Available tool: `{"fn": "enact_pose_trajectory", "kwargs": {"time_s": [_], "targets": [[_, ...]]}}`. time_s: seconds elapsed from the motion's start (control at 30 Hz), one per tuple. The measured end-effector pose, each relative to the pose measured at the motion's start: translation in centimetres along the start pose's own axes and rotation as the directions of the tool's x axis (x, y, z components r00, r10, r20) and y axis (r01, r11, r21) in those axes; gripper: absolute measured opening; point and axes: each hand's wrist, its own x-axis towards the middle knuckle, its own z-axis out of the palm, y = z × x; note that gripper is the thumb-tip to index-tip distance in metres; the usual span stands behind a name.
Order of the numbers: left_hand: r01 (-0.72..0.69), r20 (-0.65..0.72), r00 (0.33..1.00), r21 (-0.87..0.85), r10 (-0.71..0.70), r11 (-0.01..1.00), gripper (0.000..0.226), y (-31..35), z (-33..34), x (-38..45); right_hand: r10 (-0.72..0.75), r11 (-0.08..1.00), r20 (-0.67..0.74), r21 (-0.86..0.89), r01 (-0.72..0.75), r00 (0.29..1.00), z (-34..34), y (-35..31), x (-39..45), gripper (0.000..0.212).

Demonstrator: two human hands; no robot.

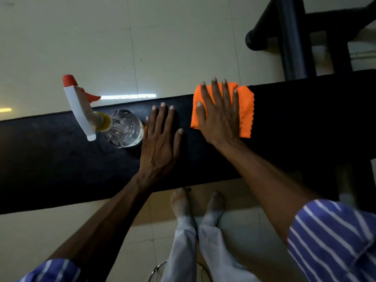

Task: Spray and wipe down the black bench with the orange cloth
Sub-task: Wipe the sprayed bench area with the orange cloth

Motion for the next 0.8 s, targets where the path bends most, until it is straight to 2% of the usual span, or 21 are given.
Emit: {"fn": "enact_pose_trajectory", "kwargs": {"time_s": [0.13, 0.2, 0.27, 0.33, 0.4, 0.47, 0.5, 0.57, 0.67, 0.73, 0.8], "targets": [[-0.011, 0.015, 1.000, -0.016, 0.011, 1.000, 0.061, 1.0, -0.6, 0.6, -0.282, 0.958, 0.046, -0.041, 0.283, 0.958, -0.6, 1.8, -5.7, 0.059], [-0.034, 0.019, 0.999, -0.028, 0.035, 0.999, 0.061, 1.8, -0.5, 0.9, -0.332, 0.939, 0.102, -0.056, 0.339, 0.938, -1.3, 4.8, -5.3, 0.060], [-0.059, 0.020, 0.998, -0.037, 0.059, 0.998, 0.060, 2.6, -0.2, 1.2, -0.285, 0.955, 0.119, -0.053, 0.292, 0.951, -2.0, 7.0, -3.4, 0.061], [-0.071, 0.025, 0.997, -0.043, 0.072, 0.997, 0.061, 3.2, 0.3, 1.6, -0.148, 0.988, 0.080, -0.029, 0.150, 0.986, -2.1, 7.6, -1.0, 0.060], [-0.084, 0.035, 0.996, -0.031, 0.085, 0.996, 0.061, 3.6, 0.8, 2.0, 0.012, 0.999, 0.036, -0.030, -0.011, 0.999, -1.6, 6.1, 0.9, 0.059], [-0.087, 0.051, 0.995, -0.011, 0.088, 0.996, 0.061, 3.8, 1.2, 2.5, 0.071, 0.997, -0.007, -0.011, -0.071, 0.997, -0.8, 4.3, 0.9, 0.058], [-0.085, 0.062, 0.994, -0.006, 0.086, 0.996, 0.061, 4.0, 1.3, 2.7, 0.044, 0.999, -0.024, 0.002, -0.044, 0.999, -0.6, 3.8, -0.1, 0.058], [-0.078, 0.085, 0.993, 0.001, 0.078, 0.997, 0.063, 4.3, 1.3, 3.2, -0.099, 0.995, -0.030, 0.010, 0.100, 0.995, -0.4, 4.3, -3.0, 0.057], [-0.073, 0.103, 0.992, 0.006, 0.072, 0.997, 0.065, 5.2, 1.4, 3.7, -0.256, 0.966, 0.053, -0.009, 0.257, 0.965, -1.3, 8.1, -5.0, 0.060], [-0.079, 0.093, 0.993, 0.015, 0.077, 0.997, 0.064, 6.1, 1.7, 3.9, -0.259, 0.965, 0.101, -0.008, 0.261, 0.961, -2.4, 10.8, -3.9, 0.060], [-0.088, 0.082, 0.993, 0.025, 0.085, 0.996, 0.062, 6.9, 2.3, 4.3, -0.196, 0.980, 0.085, -0.007, 0.197, 0.977, -2.9, 12.3, -1.2, 0.059]]}}
